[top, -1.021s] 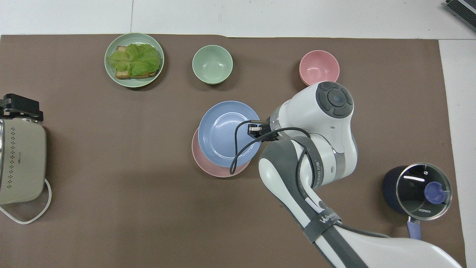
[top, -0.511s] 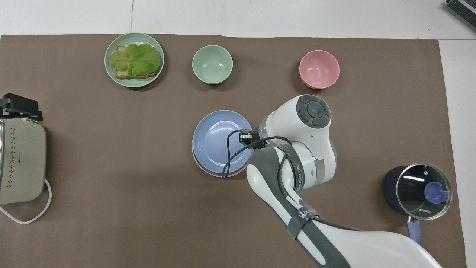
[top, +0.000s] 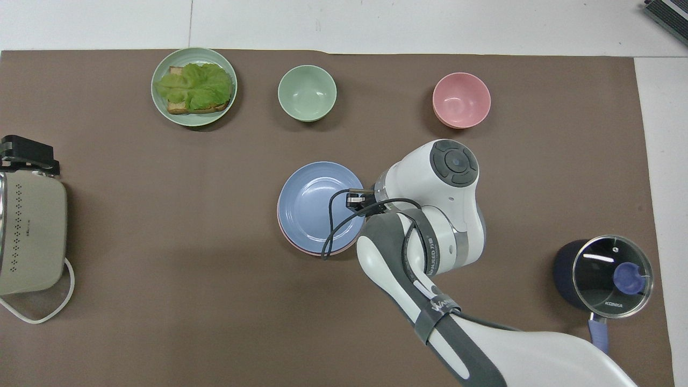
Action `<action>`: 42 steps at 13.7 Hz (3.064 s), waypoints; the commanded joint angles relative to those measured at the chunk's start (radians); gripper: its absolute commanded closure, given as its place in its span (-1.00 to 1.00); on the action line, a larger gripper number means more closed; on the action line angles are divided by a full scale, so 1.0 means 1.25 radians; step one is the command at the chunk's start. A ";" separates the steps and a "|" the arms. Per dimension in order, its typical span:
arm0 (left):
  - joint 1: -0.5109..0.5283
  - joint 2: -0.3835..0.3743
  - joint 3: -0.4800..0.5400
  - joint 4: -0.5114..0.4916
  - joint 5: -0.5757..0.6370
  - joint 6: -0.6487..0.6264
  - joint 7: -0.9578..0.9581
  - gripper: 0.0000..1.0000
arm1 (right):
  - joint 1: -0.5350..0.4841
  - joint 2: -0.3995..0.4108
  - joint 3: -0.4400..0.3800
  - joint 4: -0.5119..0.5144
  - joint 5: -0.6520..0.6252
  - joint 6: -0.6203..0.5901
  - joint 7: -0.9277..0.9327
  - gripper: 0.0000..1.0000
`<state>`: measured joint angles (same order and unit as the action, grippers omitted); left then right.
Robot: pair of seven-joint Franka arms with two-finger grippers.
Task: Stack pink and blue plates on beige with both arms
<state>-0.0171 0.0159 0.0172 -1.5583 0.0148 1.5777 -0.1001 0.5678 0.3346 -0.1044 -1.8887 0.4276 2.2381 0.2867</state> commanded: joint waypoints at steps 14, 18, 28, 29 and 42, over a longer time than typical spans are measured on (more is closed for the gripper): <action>-0.051 -0.003 0.059 0.002 0.010 0.002 0.002 -1.00 | -0.054 -0.016 -0.009 0.035 -0.107 0.005 -0.044 -1.00; -0.049 -0.003 0.061 0.003 0.010 0.002 0.000 -1.00 | -0.125 -0.069 -0.007 0.048 -0.244 -0.027 -0.048 -1.00; -0.050 -0.004 0.060 0.002 0.010 0.002 0.000 -1.00 | -0.228 -0.167 -0.009 0.079 -0.266 -0.183 -0.054 -1.00; -0.050 -0.004 0.061 0.003 0.010 0.002 0.000 -1.00 | -0.237 -0.178 -0.009 0.078 -0.270 -0.201 -0.054 -1.00; -0.050 -0.004 0.061 0.002 0.010 0.002 0.000 -1.00 | -0.410 -0.276 -0.009 0.074 -0.328 -0.371 -0.237 -1.00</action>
<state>-0.0724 0.0159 0.0862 -1.5581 0.0148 1.5851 -0.1000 0.0642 0.0311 -0.1279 -1.7848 0.0612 1.7915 0.0023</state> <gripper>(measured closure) 0.000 0.000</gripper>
